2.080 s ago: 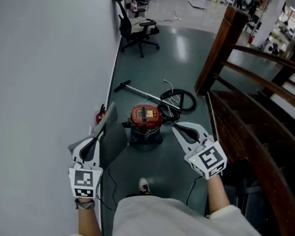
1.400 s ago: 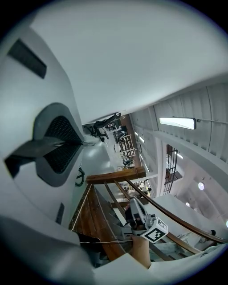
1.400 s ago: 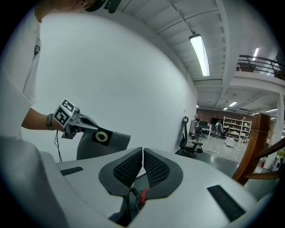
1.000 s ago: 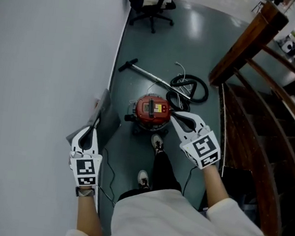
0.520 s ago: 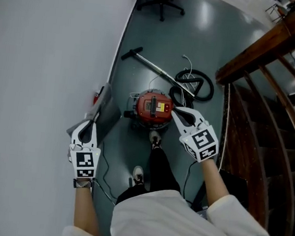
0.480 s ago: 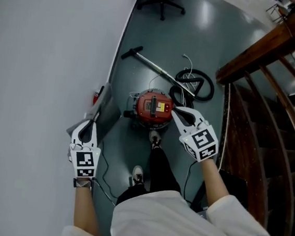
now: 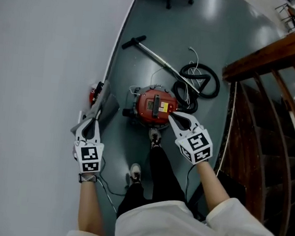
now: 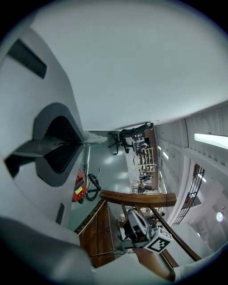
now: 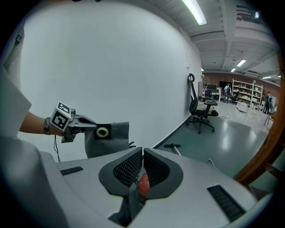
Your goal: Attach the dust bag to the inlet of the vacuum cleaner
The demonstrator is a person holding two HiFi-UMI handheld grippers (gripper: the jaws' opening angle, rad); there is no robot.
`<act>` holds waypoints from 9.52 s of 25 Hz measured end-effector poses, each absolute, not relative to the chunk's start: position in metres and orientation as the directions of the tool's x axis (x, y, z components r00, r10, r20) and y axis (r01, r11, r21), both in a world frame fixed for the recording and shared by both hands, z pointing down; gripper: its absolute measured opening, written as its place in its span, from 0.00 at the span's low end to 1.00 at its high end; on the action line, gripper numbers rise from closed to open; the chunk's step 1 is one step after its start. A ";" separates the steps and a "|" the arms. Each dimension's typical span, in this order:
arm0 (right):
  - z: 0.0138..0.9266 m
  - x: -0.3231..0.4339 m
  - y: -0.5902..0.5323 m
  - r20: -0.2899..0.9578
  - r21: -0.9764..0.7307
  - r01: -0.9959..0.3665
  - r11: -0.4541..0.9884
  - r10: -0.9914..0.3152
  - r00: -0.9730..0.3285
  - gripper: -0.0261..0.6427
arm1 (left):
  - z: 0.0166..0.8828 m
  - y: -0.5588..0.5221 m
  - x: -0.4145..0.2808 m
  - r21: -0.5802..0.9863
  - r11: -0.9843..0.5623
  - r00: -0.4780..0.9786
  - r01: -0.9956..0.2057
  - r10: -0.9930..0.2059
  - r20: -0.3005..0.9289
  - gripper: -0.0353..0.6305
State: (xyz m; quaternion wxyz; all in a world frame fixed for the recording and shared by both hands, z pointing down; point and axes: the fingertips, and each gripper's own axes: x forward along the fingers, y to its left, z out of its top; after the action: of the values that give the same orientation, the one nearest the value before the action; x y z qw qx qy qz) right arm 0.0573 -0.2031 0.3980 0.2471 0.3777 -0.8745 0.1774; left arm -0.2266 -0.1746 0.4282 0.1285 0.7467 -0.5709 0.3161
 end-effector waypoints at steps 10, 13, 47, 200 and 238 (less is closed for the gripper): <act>0.486 0.053 -0.223 0.633 -0.174 -0.737 0.654 -0.498 -0.592 0.08 | 0.519 -0.199 -0.229 -0.119 -0.276 0.122 -0.954 -0.717 0.687 0.08; 0.511 0.059 -0.228 0.651 -0.186 -0.740 0.647 -0.483 -0.586 0.08 | 0.547 -0.204 -0.226 -0.087 -0.256 0.123 -0.963 -0.701 0.703 0.08; 0.712 0.078 -0.239 0.677 -0.457 -0.794 0.400 -0.423 -0.602 0.10 | 0.773 -0.200 -0.194 0.078 -0.238 0.211 -0.968 -0.603 0.769 0.08; 0.758 0.052 -0.233 0.645 -0.586 -0.689 0.426 -0.269 -0.715 0.23 | 0.804 -0.197 -0.119 0.336 -0.301 0.448 -0.893 -0.509 0.735 0.07; 0.717 0.067 -0.222 0.719 -0.407 -0.785 0.466 -0.367 -0.591 0.23 | 0.778 -0.182 -0.113 0.311 -0.322 0.429 -0.894 -0.413 0.803 0.22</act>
State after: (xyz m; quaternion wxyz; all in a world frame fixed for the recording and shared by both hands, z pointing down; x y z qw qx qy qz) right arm 0.0672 -0.2224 0.7165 0.2791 0.3560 -0.8094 0.3745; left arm -0.1126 -0.1823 0.7784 0.3869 0.7515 -0.4348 0.3105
